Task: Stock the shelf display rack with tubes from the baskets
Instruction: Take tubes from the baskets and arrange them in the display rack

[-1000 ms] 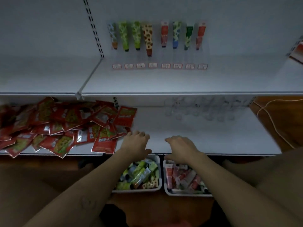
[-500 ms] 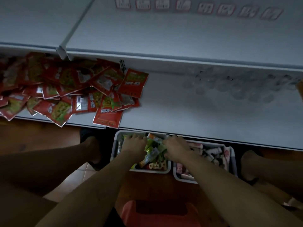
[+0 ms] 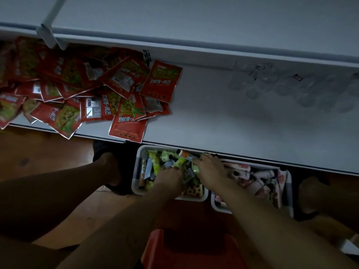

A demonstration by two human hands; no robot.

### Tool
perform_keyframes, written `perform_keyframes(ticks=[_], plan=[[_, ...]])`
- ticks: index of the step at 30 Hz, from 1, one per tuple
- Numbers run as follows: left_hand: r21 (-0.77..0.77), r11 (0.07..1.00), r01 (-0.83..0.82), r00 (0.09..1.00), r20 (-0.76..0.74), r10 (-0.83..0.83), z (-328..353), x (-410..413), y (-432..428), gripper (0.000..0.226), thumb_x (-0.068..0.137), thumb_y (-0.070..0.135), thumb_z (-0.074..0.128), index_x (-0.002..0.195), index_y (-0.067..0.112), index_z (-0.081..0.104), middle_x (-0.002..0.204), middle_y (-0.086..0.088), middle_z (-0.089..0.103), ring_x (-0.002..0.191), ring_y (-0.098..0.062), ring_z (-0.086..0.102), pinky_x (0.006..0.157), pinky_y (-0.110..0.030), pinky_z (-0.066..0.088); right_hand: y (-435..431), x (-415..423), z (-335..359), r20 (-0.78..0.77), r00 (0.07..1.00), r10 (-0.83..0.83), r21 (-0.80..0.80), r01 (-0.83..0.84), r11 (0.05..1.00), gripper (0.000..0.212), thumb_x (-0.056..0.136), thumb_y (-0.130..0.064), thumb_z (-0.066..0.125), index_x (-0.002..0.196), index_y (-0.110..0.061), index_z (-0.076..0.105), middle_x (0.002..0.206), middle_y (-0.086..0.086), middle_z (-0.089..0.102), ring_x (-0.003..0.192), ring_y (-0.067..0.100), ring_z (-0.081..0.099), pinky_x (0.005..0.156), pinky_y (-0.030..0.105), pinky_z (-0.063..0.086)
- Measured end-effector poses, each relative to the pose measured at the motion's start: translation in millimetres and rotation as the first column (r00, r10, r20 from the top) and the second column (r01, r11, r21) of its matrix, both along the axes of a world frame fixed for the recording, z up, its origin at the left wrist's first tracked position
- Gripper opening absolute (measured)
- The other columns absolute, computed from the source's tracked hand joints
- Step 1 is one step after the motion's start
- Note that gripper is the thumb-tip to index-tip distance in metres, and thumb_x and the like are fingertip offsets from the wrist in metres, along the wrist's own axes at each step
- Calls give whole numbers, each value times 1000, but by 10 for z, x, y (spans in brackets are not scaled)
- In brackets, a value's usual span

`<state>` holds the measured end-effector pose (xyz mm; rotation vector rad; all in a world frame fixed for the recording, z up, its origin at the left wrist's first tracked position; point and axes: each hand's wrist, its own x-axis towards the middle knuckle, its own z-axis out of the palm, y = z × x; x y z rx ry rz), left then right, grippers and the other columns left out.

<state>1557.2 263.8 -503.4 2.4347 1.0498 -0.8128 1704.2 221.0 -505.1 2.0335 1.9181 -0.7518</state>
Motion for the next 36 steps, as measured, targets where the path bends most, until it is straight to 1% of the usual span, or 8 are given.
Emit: perform_keyframes(ticks=[8,11,16,21,25,28,31,36], plan=[[-7,998,-57,996,66,58,-73,18,-44,45,90,33,57,131,16,45,124,-10,56,110,-32,57,83,-36,45,-24,29,35,-87,990,-113,64,119,991,54,87,-17,61,138,-23,45,132,4,47,123,24,40,101,34,34],[-57,988,-145,981,124,151,-45,-17,2,53,93,41,54,136,16,36,118,-10,60,105,-34,59,77,-36,46,28,35,49,-120,976,-184,128,199,972,38,91,-26,56,128,-19,55,125,2,56,116,22,48,98,31,36],[-77,928,-365,859,356,368,148,-144,155,45,88,48,59,118,16,47,106,-8,66,96,-32,62,64,-33,43,174,-105,93,-17,979,-204,95,204,974,22,89,-19,53,108,-14,64,104,7,67,96,25,62,84,33,48],[-96,862,-499,753,444,485,334,-299,250,47,85,45,65,123,19,54,112,-6,65,101,-29,61,69,-32,42,266,-309,32,59,989,-135,85,129,988,31,89,-14,52,120,-14,58,115,9,60,106,30,58,90,39,46],[-164,810,-564,726,368,580,336,-438,247,41,86,44,64,116,18,58,105,-5,65,93,-26,62,66,-30,42,275,-428,-12,93,995,-26,54,21,998,49,83,-15,63,130,-12,49,121,11,56,107,31,57,93,41,42],[-243,763,-599,691,326,646,301,-527,240,35,88,38,66,110,12,58,103,-8,64,88,-26,60,65,-29,40,241,-446,-28,28,999,45,37,-46,998,54,84,-7,59,135,-13,44,109,11,64,98,30,61,72,33,42],[-272,724,-634,657,303,690,279,-575,266,26,88,33,67,99,12,56,93,-5,59,82,-23,55,65,-28,37,204,-450,-65,-88,996,24,38,-20,999,52,85,-2,51,133,-20,48,105,11,65,95,30,61,65,31,39],[-288,663,-691,597,288,748,293,-583,354,26,86,40,66,89,17,53,80,-3,60,71,-21,60,55,-28,43,-21,-456,-50,-349,911,-219,58,255,965,32,86,-19,52,116,-27,63,97,5,68,84,24,62,60,23,38]])
